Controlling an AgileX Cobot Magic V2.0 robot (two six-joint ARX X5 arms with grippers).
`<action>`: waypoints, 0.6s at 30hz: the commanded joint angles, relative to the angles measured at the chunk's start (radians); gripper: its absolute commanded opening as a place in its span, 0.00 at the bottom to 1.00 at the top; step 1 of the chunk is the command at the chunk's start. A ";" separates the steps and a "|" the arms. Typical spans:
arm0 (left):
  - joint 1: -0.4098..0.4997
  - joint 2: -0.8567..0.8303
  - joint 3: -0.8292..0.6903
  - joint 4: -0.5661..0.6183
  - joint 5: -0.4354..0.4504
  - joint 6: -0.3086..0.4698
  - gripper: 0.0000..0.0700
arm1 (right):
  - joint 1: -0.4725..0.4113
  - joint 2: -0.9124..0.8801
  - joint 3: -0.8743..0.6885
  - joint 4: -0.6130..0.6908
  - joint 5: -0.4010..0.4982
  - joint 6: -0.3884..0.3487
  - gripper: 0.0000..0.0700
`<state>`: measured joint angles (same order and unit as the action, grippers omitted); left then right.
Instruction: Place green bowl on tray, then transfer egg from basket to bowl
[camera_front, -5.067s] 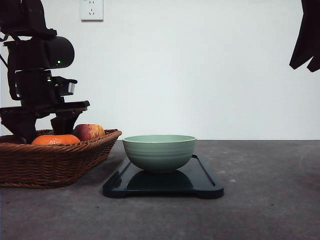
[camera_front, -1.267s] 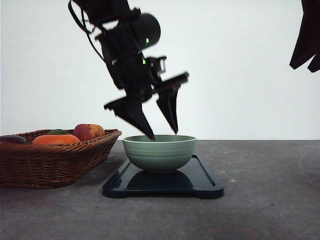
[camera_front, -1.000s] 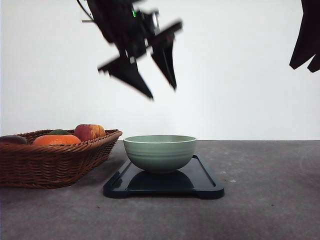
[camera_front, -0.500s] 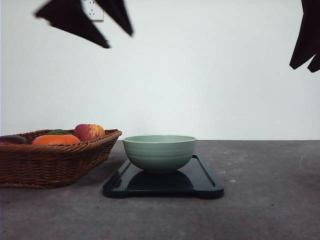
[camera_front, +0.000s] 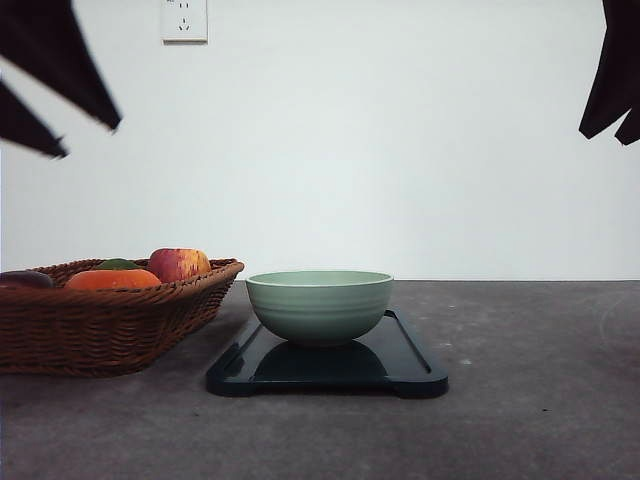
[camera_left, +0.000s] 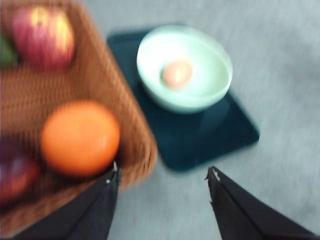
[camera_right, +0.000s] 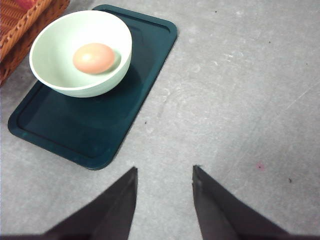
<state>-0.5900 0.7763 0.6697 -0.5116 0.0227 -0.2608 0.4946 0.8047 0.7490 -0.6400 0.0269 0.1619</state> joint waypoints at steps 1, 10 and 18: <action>-0.003 0.002 0.004 -0.017 -0.005 -0.038 0.50 | 0.006 0.003 0.008 -0.001 -0.003 0.012 0.31; -0.004 0.000 0.005 -0.041 -0.004 -0.047 0.00 | 0.006 0.002 0.008 0.004 -0.015 0.014 0.02; -0.004 0.000 0.005 -0.042 -0.003 -0.046 0.00 | 0.006 -0.003 0.008 0.019 -0.019 0.014 0.02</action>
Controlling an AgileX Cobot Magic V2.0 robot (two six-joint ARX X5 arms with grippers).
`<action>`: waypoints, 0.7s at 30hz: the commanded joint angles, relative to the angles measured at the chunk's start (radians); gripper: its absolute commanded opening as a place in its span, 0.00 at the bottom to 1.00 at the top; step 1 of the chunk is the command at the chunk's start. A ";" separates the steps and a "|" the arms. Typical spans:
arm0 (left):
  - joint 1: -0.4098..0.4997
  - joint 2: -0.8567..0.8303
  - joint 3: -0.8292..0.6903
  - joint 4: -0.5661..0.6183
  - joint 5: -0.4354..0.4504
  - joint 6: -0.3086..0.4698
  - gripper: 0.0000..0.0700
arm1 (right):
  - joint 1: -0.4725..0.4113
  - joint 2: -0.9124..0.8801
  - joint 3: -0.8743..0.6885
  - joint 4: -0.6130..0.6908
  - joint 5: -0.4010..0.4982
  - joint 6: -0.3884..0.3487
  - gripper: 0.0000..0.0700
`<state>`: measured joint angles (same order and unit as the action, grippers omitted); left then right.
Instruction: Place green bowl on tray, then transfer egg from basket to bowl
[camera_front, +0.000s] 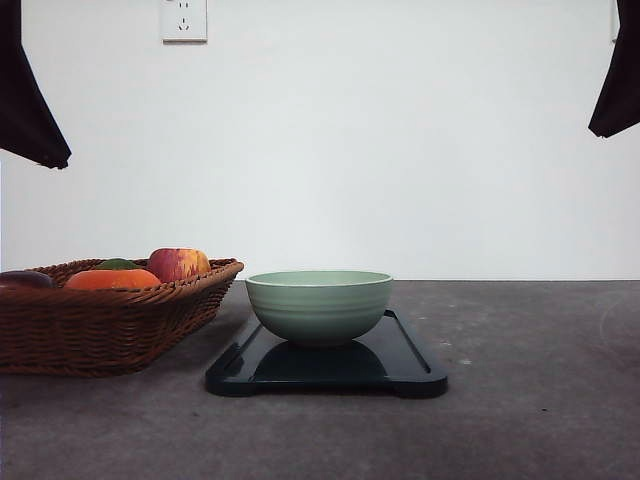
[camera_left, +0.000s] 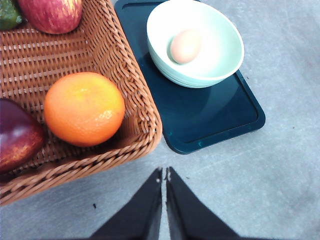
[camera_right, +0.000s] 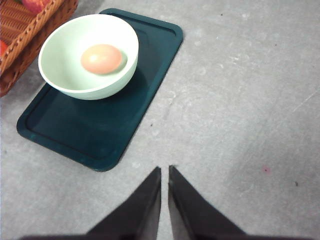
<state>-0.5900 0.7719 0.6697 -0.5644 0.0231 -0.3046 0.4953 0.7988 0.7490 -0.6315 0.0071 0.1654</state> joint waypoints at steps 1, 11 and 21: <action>-0.004 0.004 0.005 0.011 -0.004 -0.002 0.00 | 0.005 0.003 0.008 0.011 0.001 0.010 0.02; 0.033 -0.015 0.004 -0.001 -0.005 0.087 0.00 | 0.005 0.003 0.008 0.011 0.001 0.010 0.02; 0.264 -0.277 -0.166 0.106 -0.005 0.170 0.00 | 0.005 0.003 0.008 0.011 0.001 0.010 0.02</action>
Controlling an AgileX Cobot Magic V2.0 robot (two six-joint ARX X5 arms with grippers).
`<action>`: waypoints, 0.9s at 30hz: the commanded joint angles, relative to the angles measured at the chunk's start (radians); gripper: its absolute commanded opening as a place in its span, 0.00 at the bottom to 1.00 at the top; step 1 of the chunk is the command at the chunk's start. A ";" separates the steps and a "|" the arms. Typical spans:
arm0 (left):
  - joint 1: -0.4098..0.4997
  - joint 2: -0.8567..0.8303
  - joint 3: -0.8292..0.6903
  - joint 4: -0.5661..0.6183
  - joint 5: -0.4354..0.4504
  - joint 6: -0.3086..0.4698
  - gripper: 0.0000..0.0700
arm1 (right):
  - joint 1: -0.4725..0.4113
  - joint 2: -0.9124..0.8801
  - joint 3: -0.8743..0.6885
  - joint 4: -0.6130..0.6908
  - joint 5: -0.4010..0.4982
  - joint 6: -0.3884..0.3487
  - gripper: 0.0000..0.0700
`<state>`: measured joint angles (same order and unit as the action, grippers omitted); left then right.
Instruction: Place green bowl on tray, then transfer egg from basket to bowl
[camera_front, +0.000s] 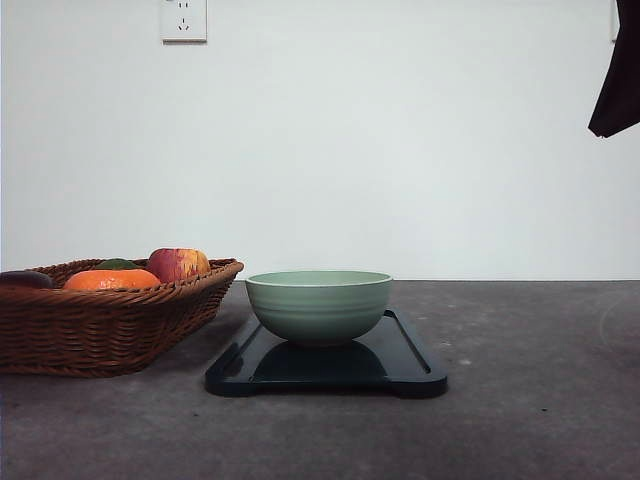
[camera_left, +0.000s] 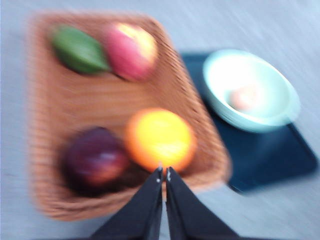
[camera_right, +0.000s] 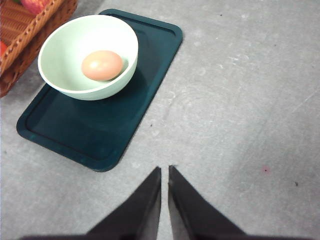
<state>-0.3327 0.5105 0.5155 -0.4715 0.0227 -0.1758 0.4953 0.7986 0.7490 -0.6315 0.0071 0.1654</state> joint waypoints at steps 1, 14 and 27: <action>0.028 -0.052 -0.041 0.029 -0.005 0.058 0.00 | 0.005 0.003 0.008 0.011 0.001 0.010 0.02; 0.212 -0.453 -0.426 0.241 -0.005 0.156 0.00 | 0.005 0.003 0.008 0.011 0.001 0.010 0.02; 0.272 -0.507 -0.502 0.315 -0.005 0.139 0.00 | 0.005 0.003 0.008 0.011 0.001 0.010 0.02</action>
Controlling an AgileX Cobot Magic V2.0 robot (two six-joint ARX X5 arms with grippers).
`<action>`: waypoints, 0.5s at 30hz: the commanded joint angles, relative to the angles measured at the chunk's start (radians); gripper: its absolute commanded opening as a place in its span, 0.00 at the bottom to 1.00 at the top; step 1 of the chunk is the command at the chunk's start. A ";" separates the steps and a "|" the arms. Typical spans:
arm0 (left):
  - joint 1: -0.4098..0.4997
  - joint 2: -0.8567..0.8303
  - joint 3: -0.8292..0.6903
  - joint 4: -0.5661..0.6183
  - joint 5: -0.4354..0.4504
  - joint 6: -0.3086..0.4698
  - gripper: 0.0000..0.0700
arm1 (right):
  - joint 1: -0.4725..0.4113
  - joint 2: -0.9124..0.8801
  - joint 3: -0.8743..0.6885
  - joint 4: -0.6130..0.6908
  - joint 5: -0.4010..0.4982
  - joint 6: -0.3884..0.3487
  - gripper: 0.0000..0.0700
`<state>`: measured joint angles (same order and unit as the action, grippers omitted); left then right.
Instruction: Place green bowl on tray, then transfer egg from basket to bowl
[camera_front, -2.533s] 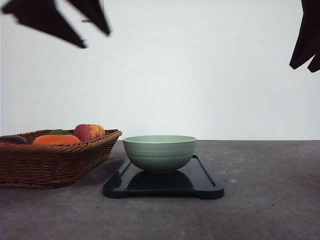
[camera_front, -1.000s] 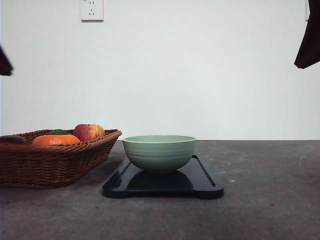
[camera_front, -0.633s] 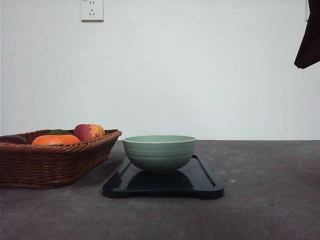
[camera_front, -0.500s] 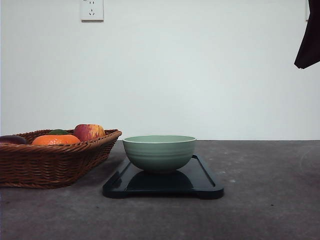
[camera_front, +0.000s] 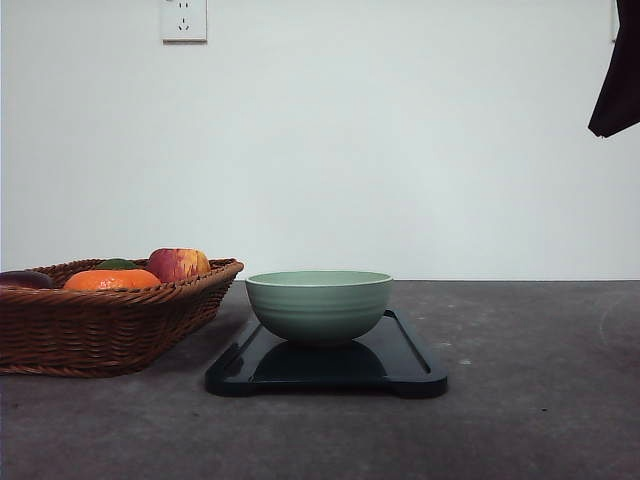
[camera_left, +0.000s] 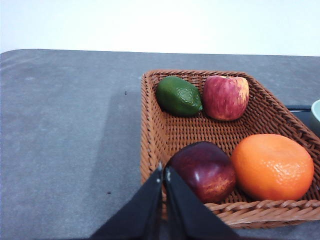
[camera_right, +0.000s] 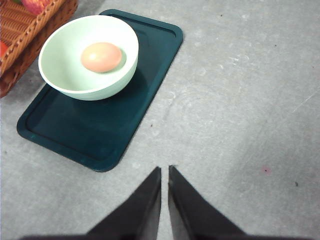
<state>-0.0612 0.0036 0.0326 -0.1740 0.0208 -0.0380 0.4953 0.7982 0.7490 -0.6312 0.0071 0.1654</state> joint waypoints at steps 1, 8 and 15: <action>0.000 0.000 -0.019 0.017 -0.003 0.001 0.00 | 0.005 0.004 0.008 0.010 0.001 0.010 0.02; 0.000 0.000 -0.019 0.017 -0.003 0.001 0.00 | 0.005 0.004 0.008 0.010 0.001 0.010 0.02; 0.000 0.000 -0.019 0.017 -0.003 0.001 0.00 | 0.004 -0.001 0.007 0.011 0.032 -0.118 0.02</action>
<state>-0.0612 0.0036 0.0326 -0.1740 0.0208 -0.0380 0.4952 0.7961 0.7489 -0.6297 0.0304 0.1203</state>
